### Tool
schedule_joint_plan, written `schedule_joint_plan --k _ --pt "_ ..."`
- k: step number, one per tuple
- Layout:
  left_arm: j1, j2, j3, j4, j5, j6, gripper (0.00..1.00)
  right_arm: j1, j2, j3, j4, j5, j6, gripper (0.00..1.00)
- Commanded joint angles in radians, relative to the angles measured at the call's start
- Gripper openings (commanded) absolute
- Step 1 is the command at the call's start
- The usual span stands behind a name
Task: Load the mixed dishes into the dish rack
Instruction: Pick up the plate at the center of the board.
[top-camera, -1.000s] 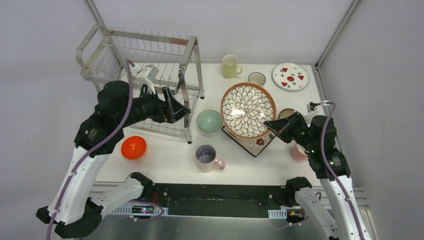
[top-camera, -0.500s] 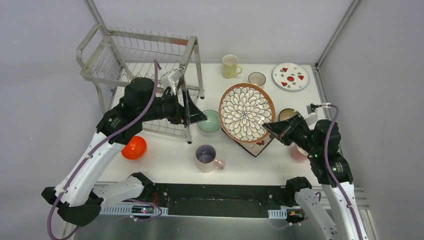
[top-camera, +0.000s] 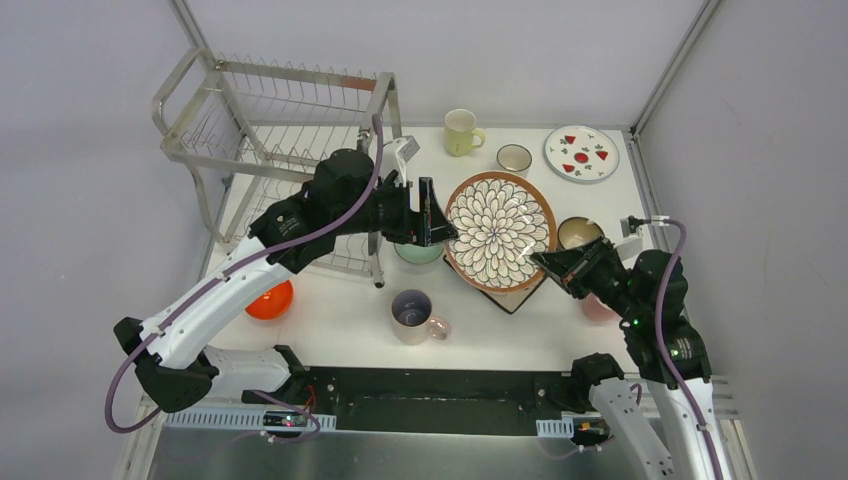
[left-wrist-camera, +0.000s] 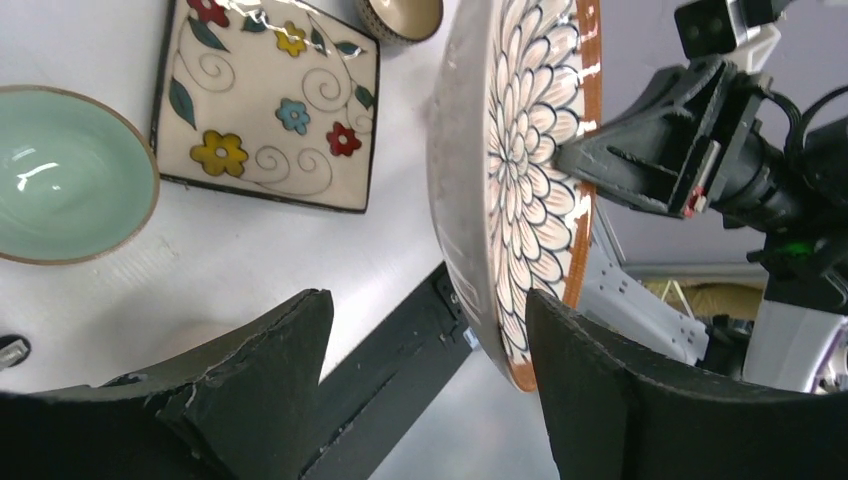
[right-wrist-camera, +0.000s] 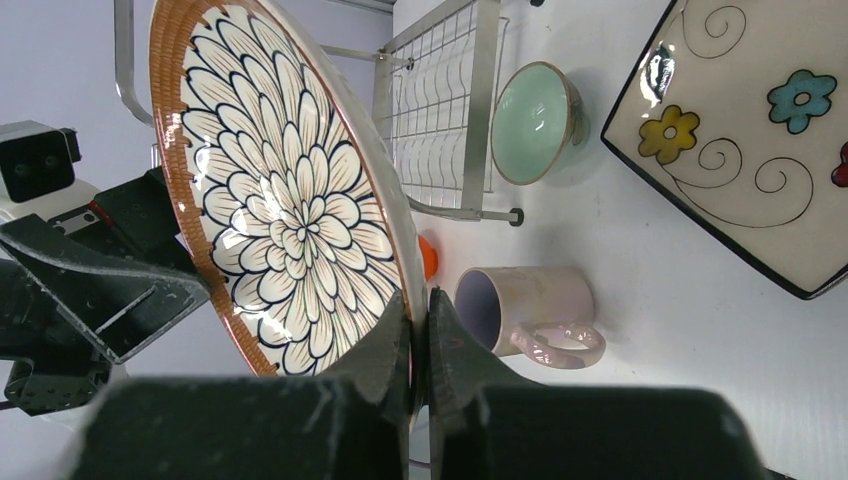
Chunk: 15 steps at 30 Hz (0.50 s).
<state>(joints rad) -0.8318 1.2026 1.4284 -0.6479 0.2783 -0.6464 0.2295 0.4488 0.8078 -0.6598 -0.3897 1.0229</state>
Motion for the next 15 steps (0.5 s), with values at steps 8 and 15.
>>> schedule_joint_plan --k 8,15 --pt "-0.010 0.060 0.034 0.120 -0.094 -0.025 0.58 0.002 -0.022 0.058 0.157 0.018 0.026 0.00" --pt "-0.016 0.113 0.046 0.160 -0.102 -0.037 0.40 0.002 0.006 0.044 0.167 0.028 0.012 0.00"
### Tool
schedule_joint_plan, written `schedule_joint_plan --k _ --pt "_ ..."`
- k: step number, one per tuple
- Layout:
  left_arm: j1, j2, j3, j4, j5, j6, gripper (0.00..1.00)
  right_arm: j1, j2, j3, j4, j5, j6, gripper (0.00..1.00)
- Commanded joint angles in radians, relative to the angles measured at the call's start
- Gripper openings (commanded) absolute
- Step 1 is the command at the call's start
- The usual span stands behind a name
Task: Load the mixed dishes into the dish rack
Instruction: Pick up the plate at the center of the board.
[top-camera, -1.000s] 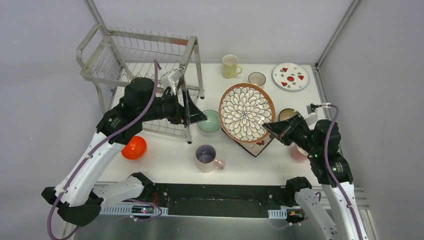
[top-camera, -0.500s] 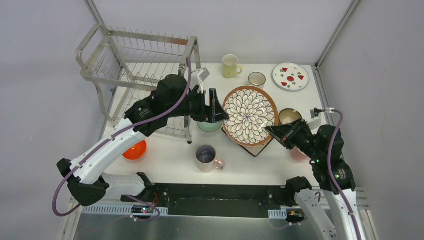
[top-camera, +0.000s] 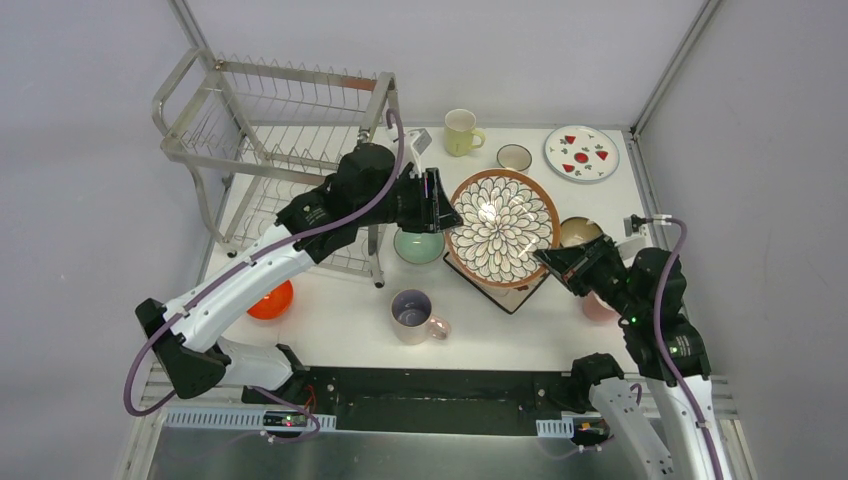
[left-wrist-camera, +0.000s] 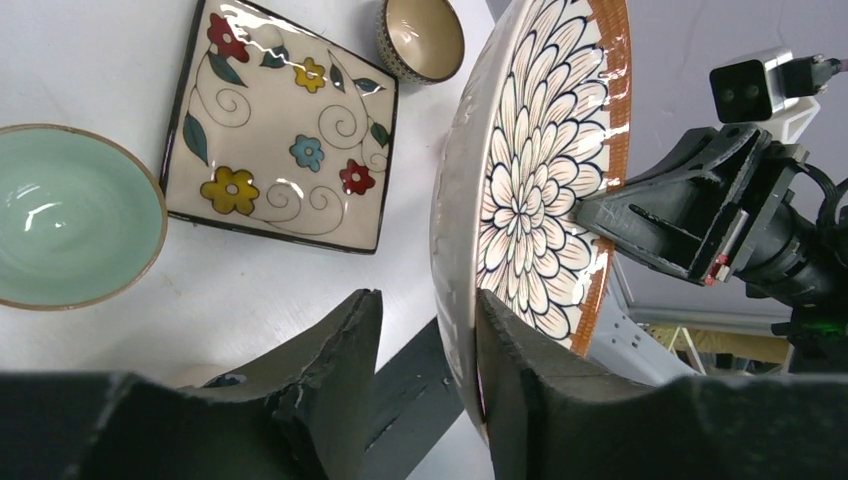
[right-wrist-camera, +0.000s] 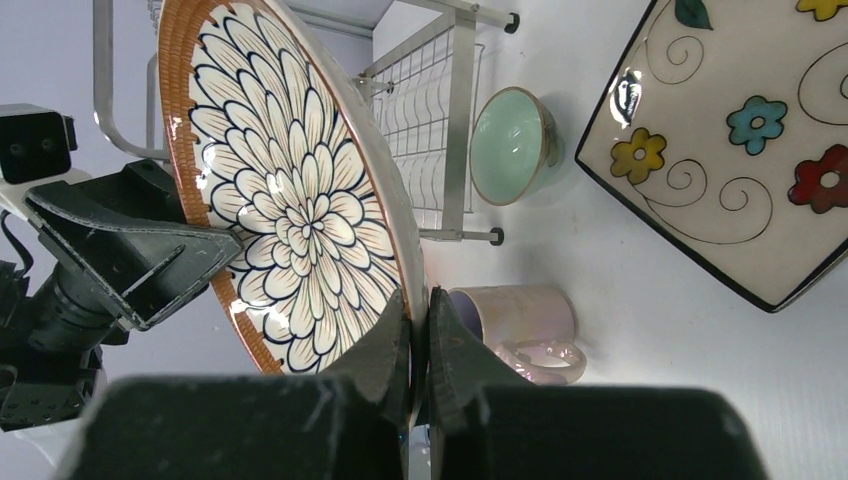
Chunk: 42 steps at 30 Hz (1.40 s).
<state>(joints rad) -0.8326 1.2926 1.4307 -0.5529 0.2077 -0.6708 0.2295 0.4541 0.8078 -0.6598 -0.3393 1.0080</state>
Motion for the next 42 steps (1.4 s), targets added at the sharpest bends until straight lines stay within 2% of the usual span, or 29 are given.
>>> schedule_joint_plan --k 1,7,9,12,14,21,28,31,42 --pt "-0.016 0.028 0.046 0.068 -0.037 -0.011 0.39 0.001 0.005 0.044 0.169 -0.025 0.021 0.00" --pt "-0.026 0.050 0.007 0.116 -0.043 -0.054 0.33 0.002 -0.003 0.017 0.152 -0.010 -0.007 0.00" --pt "-0.029 0.058 0.002 0.126 -0.041 -0.061 0.24 0.002 -0.009 0.003 0.151 -0.003 -0.009 0.00" --pt "-0.030 0.059 0.002 0.129 -0.069 -0.051 0.03 0.002 -0.008 -0.011 0.149 -0.006 -0.015 0.00" --pt "-0.031 0.053 0.001 0.126 -0.101 -0.031 0.00 0.002 -0.008 -0.016 0.144 -0.012 -0.024 0.00" --pt "-0.031 0.008 0.006 0.127 -0.186 0.021 0.00 0.002 -0.040 -0.015 0.088 0.009 -0.044 0.40" --pt "-0.030 -0.018 0.039 0.133 -0.263 0.093 0.00 0.002 -0.054 -0.010 0.030 0.022 -0.070 0.69" --pt "-0.029 -0.024 0.065 0.135 -0.317 0.126 0.00 0.002 -0.072 -0.021 0.027 0.024 -0.055 0.98" --pt "-0.029 0.047 0.293 0.153 -0.392 0.261 0.00 0.002 -0.078 -0.039 -0.037 0.036 -0.053 1.00"
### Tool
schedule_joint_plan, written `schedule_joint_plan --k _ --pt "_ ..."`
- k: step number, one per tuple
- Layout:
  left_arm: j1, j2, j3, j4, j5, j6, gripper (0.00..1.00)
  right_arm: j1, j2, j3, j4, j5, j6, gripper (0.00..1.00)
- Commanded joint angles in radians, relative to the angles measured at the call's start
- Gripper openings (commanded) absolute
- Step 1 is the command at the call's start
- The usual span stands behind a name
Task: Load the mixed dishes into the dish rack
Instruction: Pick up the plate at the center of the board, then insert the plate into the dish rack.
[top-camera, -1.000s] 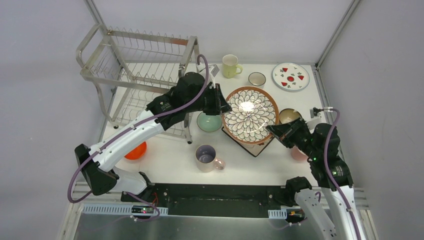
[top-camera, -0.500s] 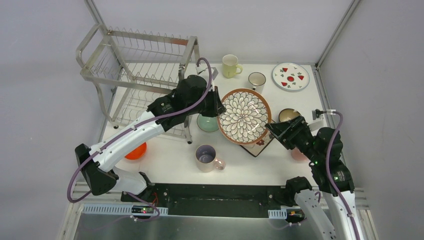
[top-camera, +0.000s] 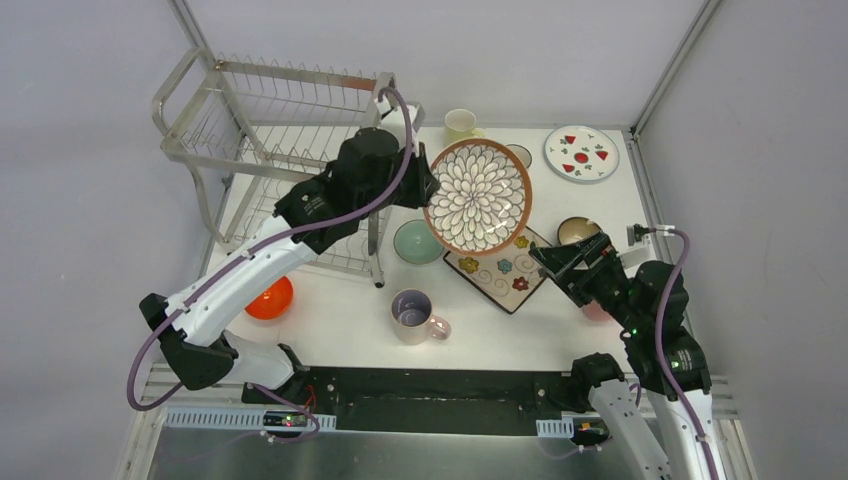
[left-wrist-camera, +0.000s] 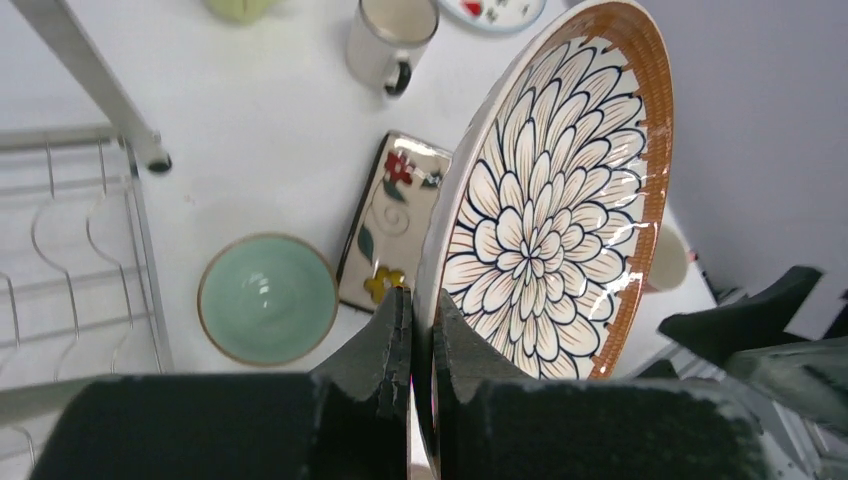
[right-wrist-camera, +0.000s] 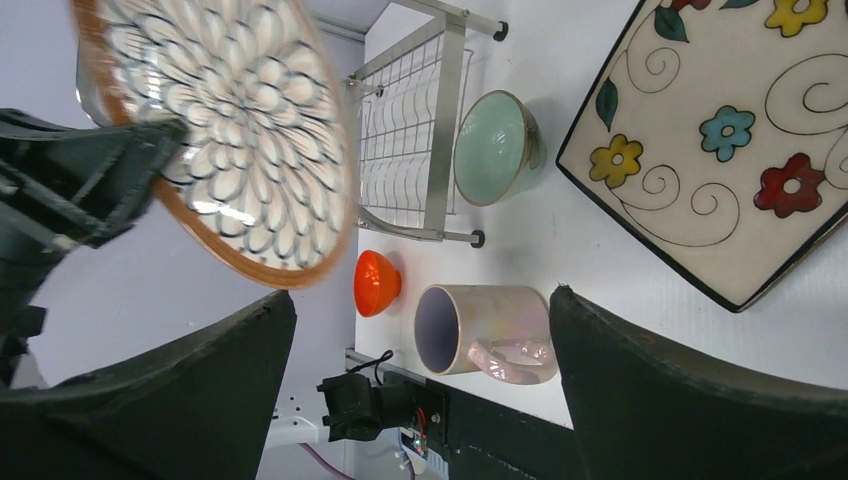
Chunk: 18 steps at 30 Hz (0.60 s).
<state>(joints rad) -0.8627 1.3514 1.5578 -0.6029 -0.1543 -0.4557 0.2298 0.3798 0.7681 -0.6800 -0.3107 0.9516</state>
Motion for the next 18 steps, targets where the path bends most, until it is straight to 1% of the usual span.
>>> schedule_joint_plan --k 1,5,8,10,13,18 --pt "0.002 -0.003 0.191 0.204 -0.028 0.055 0.00 0.002 -0.004 0.005 -0.034 0.022 0.002 1.00" --pt "0.001 0.034 0.287 0.224 -0.006 0.088 0.00 0.002 -0.010 0.020 -0.087 0.049 -0.016 1.00" --pt "0.001 0.062 0.362 0.229 -0.027 0.166 0.00 0.003 -0.023 0.037 -0.121 0.058 -0.016 1.00" --pt "0.001 0.081 0.427 0.216 -0.083 0.242 0.00 0.001 -0.032 0.067 -0.149 0.068 -0.030 1.00" --pt "0.001 0.086 0.474 0.229 -0.181 0.353 0.00 0.002 -0.044 0.097 -0.177 0.111 -0.045 1.00" --pt "0.001 0.085 0.549 0.290 -0.274 0.457 0.00 0.002 0.000 0.129 -0.202 0.146 -0.063 1.00"
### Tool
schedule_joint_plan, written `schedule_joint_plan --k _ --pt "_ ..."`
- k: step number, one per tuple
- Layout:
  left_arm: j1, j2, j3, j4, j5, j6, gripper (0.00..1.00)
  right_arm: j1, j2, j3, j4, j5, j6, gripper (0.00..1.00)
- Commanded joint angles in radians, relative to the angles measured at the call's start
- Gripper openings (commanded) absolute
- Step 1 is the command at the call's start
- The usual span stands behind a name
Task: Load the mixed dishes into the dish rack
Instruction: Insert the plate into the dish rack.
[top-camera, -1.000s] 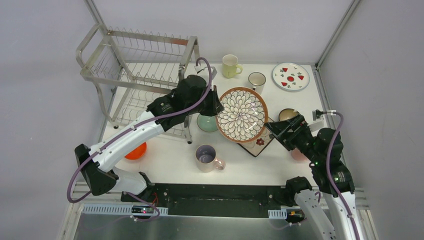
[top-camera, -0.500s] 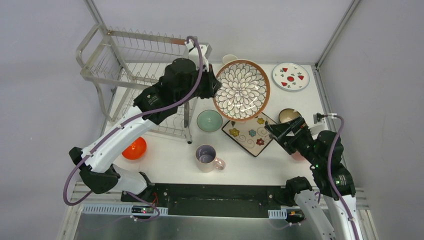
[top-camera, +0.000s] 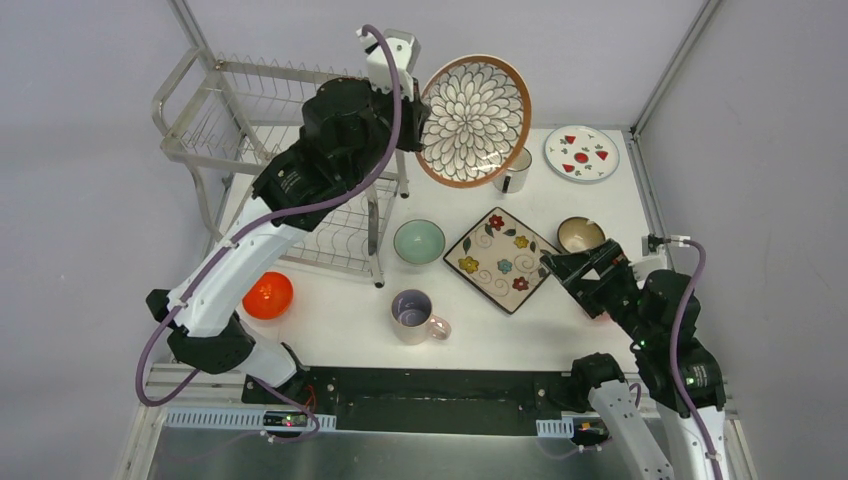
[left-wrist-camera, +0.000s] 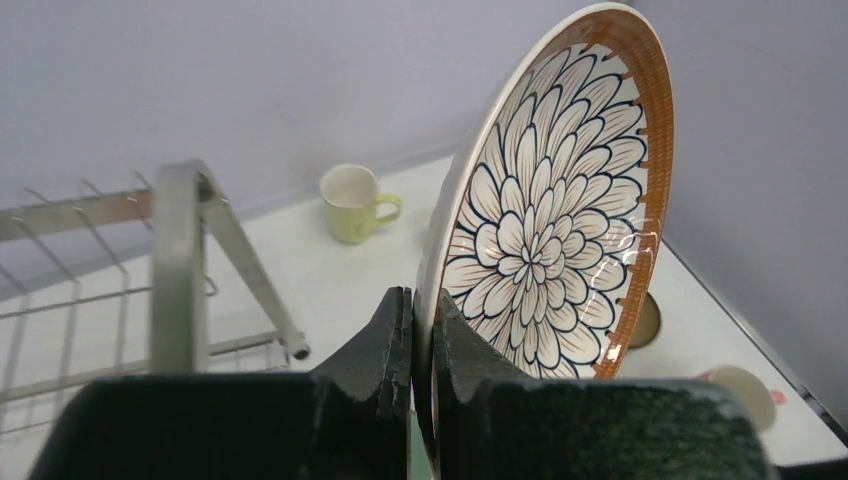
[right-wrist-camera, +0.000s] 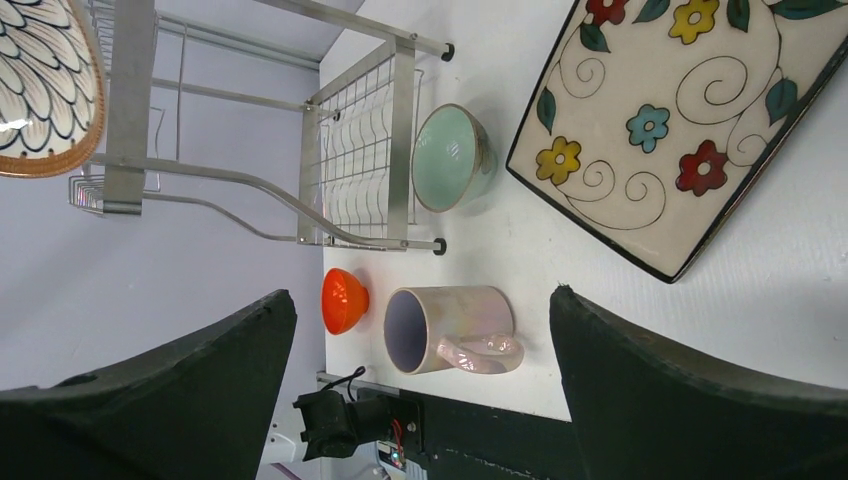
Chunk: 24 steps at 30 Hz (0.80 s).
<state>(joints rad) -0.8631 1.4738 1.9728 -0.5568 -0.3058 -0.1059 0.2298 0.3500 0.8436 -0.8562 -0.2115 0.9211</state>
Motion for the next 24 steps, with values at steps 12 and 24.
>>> schedule_joint_plan --k 12,24 --pt "0.001 0.007 0.312 0.397 -0.277 0.537 0.00 0.002 0.054 0.056 -0.031 -0.001 -0.035 1.00" --pt "0.003 -0.027 0.286 0.721 -0.434 1.084 0.00 0.001 0.060 0.093 -0.068 -0.054 -0.057 1.00"
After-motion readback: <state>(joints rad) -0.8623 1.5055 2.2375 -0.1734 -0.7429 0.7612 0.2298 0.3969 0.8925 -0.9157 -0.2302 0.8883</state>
